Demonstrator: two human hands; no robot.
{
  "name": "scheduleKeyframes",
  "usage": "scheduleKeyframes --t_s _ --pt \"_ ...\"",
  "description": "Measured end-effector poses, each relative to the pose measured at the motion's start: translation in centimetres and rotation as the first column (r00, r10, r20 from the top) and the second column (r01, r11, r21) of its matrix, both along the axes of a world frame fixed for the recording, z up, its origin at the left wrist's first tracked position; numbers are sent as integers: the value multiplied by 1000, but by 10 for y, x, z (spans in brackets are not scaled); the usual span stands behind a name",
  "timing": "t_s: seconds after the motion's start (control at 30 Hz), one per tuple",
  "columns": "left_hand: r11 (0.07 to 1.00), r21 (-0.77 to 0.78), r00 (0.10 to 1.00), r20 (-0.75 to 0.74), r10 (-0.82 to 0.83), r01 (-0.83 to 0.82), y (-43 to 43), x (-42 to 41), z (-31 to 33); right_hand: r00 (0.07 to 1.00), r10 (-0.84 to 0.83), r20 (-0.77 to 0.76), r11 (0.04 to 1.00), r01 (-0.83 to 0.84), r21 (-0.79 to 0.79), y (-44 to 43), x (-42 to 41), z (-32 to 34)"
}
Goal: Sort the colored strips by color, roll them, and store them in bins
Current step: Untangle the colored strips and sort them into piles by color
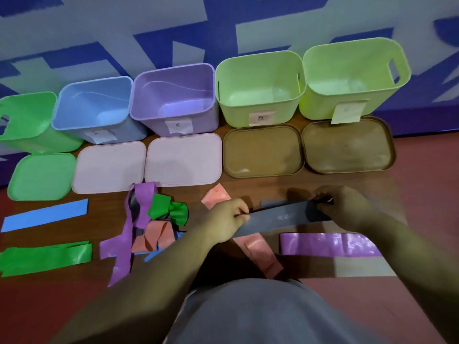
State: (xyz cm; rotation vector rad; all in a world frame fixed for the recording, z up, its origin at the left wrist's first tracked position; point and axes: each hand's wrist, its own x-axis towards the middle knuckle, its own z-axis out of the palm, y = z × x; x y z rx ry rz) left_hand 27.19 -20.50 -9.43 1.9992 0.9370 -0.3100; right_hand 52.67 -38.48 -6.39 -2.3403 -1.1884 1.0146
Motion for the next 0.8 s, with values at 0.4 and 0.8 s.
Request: scheduleKeyframes --t_s 0.4,0.8 --pt "992 7 990 -69 -121 122 -17 73 -2 983 -56 173 961 100 -257 -34 45 -18" --pt "969 245 999 -40 -18 28 15 -38 16 982 131 135 985 -113 -132 38 -47 -28"
